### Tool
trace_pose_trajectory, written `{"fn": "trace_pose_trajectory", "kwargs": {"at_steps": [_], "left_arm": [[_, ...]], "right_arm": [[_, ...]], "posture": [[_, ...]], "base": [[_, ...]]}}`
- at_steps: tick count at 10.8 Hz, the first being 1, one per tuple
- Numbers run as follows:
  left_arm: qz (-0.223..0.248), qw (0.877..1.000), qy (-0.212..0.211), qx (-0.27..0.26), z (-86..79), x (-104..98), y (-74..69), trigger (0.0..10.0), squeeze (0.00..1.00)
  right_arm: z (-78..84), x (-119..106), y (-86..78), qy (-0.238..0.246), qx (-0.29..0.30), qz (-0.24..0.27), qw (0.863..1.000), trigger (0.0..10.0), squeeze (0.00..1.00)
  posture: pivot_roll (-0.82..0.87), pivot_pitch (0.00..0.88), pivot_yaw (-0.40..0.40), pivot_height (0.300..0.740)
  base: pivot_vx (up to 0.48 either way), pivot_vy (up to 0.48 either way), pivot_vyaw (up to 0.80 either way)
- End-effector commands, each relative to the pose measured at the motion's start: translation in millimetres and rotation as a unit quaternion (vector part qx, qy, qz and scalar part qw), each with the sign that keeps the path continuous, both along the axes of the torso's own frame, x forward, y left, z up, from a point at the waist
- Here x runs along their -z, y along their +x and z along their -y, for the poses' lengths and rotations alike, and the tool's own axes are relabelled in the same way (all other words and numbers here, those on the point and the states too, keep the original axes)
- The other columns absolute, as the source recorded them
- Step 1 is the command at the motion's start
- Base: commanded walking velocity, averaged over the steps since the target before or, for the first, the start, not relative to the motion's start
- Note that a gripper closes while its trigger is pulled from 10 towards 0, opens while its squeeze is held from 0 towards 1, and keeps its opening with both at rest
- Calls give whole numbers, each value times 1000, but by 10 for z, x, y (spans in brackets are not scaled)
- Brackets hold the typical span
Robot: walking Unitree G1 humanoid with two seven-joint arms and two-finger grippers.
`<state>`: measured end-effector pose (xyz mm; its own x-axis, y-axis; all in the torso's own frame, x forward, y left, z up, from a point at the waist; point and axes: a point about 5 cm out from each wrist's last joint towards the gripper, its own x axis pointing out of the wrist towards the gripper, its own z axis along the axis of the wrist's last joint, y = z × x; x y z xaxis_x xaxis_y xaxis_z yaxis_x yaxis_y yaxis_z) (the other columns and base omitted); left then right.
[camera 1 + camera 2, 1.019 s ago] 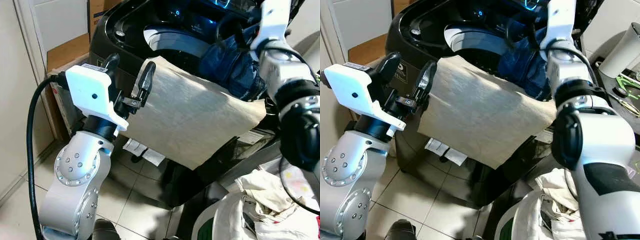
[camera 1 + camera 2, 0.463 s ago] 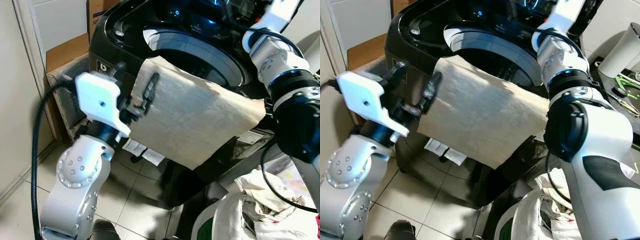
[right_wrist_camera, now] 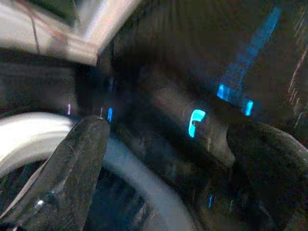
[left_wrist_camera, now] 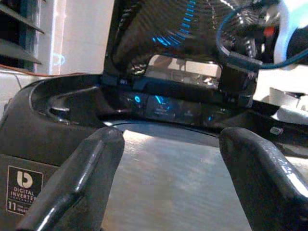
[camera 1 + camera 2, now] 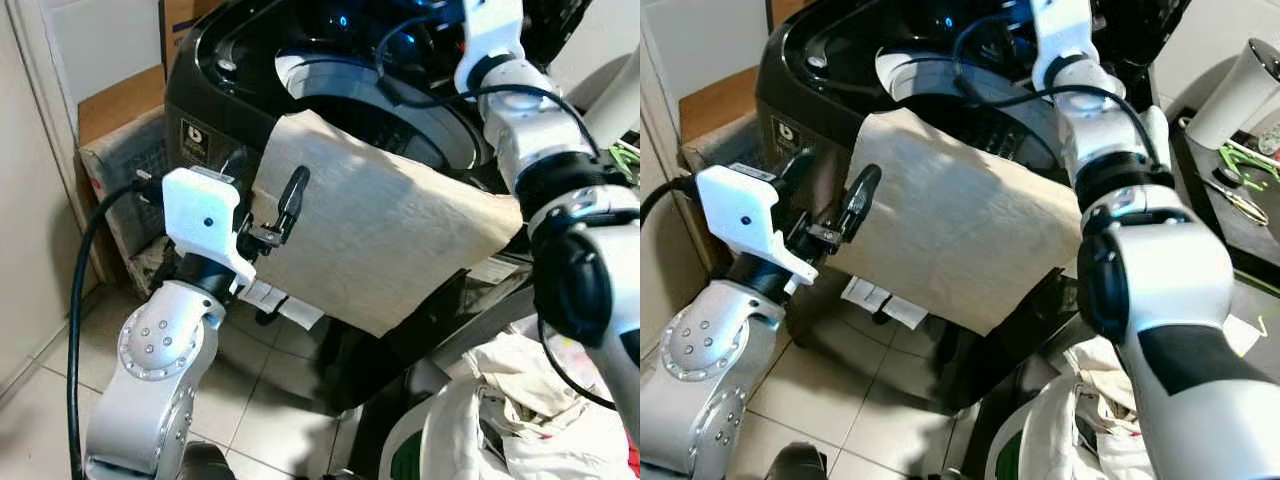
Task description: Clothes washing
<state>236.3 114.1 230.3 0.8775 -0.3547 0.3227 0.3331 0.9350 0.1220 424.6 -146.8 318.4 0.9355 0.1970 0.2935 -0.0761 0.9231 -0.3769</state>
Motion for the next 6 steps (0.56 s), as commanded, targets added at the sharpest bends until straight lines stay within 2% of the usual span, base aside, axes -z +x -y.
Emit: {"fn": "trace_pose_trajectory", "kwargs": {"at_steps": [1,2,3,4,5,6], "left_arm": [[-6,1000,0,10,61,45,8,10000,0],[-14,1000,11,4,31,119,28,10000,0],[-19,1000,13,-5,-16,149,41,10000,0],[-23,999,22,-20,-90,199,70,10000,0],[-30,998,33,-39,-172,281,105,10000,0],[-35,997,47,-50,-224,362,106,10000,0]], "right_arm": [[114,-47,-39,4,11,37,999,10000,0],[44,247,-166,29,-14,63,997,10000,0],[-76,374,-291,39,-42,68,996,10000,0],[-236,498,-550,65,-86,79,991,10000,0],[-261,687,-799,83,-109,77,988,10000,0],[-146,905,-943,79,-103,70,989,10000,0]], "posture": [[287,0,-259,740],[269,0,-238,740],[251,0,-218,740],[240,0,-206,740],[222,0,-186,740],[216,0,-178,740]], "base": [[0,0,0],[0,0,0],[0,0,0],[0,0,0],[0,0,0],[0,0,0]]}}
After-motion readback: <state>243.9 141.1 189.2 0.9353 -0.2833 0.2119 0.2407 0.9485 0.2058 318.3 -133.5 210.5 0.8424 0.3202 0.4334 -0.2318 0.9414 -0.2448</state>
